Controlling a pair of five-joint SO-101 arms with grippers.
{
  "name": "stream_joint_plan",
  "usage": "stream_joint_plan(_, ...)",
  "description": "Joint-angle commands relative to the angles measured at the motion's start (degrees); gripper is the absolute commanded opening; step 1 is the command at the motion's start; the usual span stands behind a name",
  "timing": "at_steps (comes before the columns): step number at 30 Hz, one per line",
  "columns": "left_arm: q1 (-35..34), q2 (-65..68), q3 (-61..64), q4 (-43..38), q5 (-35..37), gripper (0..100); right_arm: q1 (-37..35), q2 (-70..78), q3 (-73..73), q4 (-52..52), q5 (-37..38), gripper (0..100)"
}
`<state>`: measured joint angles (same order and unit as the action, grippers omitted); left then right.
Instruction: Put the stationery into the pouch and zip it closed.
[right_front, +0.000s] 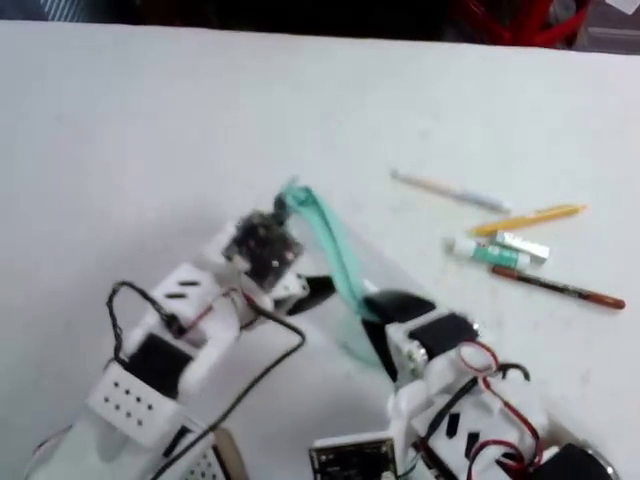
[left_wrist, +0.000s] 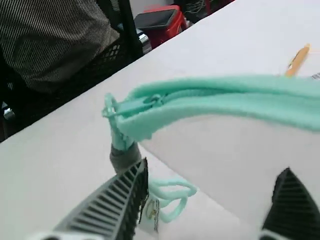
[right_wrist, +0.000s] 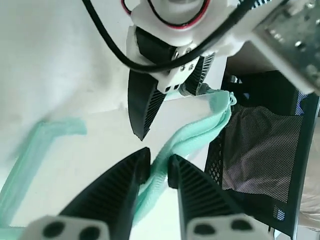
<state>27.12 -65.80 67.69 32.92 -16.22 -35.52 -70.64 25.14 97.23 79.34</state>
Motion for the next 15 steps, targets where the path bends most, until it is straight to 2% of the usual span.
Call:
stream_joint_plan(1,6.20,0.04,-1.67,-1.67,-1.49,38,-0.48,0.66,2.29,1.19,0.53,1.8)
stream_joint_plan(6,8.57,-0.22,-2.11,0.53,-1.67,38,0.22,0.22,2.02,0.57,0.53,1.8)
stream_joint_plan(10,8.13,-2.68,-1.85,3.34,-1.67,38,5.23,0.31,2.20,-2.95,0.53,1.8)
stream_joint_plan(12,7.96,-6.46,-1.76,5.27,-1.85,34,8.04,0.66,2.46,-4.70,0.18,1.8)
stream_joint_plan(15,7.08,-13.67,-1.67,8.53,-4.40,24,10.77,0.40,4.04,-6.11,0.00,1.8)
